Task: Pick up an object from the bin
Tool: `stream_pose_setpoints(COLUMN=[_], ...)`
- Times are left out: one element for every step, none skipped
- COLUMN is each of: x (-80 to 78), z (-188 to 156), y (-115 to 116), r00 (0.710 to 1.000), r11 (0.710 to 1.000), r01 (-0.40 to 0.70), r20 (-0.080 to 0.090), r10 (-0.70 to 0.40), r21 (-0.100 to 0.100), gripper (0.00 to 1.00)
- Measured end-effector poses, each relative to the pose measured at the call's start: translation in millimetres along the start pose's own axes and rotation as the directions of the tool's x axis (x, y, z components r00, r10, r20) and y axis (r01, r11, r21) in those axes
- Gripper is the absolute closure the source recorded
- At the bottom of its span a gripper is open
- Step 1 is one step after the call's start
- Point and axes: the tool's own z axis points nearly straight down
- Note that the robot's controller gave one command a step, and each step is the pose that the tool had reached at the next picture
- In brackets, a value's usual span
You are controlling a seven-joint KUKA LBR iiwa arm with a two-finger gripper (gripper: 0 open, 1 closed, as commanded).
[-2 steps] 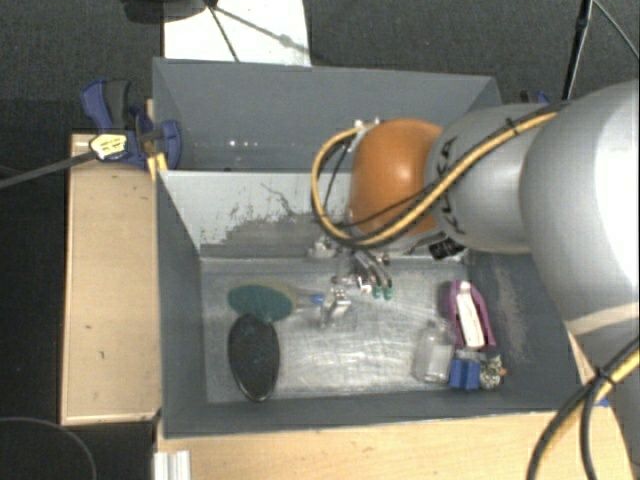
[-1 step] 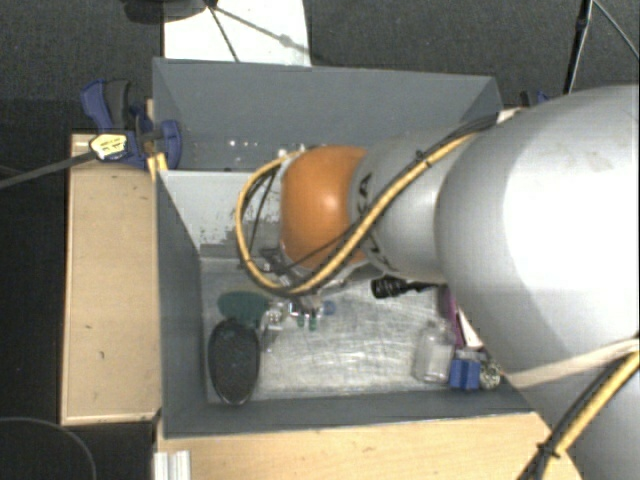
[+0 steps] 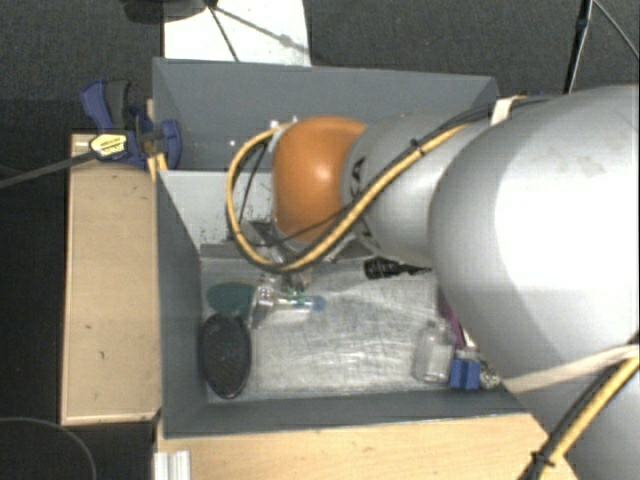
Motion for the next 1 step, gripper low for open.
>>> stream_pose_setpoints(x=[-1.7], z=[-6.1], y=[19.6], r00=[0.999], r11=[0.999], r01=[0.044], r20=[0.008], r10=[-0.044], r21=[0.009], gripper=[0.00])
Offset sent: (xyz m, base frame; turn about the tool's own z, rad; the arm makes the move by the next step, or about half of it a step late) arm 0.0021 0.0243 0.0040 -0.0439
